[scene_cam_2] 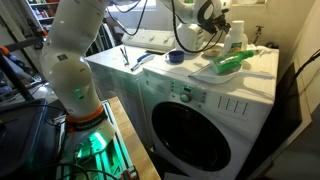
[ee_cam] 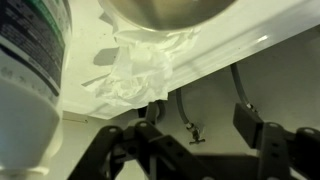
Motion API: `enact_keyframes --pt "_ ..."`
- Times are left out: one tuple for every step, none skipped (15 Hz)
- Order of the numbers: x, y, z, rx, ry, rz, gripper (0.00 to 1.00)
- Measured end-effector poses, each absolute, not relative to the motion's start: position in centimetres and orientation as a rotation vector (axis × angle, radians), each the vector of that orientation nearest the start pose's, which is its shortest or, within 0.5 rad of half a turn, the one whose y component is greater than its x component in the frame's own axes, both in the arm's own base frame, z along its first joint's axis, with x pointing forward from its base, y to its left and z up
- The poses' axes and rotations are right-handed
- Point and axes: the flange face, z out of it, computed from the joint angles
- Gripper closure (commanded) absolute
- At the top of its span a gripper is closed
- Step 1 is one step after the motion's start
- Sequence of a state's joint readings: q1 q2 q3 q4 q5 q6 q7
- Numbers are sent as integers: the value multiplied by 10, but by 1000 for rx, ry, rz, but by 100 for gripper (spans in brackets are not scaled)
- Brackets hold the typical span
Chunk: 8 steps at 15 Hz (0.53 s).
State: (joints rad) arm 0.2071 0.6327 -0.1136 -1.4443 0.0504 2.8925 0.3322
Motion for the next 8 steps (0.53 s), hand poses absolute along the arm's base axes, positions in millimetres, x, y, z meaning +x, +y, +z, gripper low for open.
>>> enact_keyframes --pt "761 93 419 -2744 340 -1145 0" --pt "759 95 419 -2760 378 -1093 0" --pt "756 97 419 -2780 423 -1027 0" --pt "753 99 420 -2796 464 -965 0" --pt "749 99 422 -2812 509 -898 0" --pt "745 99 424 -2830 553 -827 0" --pt "740 98 424 -2847 596 -758 0" --pt "736 96 423 -2862 640 -692 0"
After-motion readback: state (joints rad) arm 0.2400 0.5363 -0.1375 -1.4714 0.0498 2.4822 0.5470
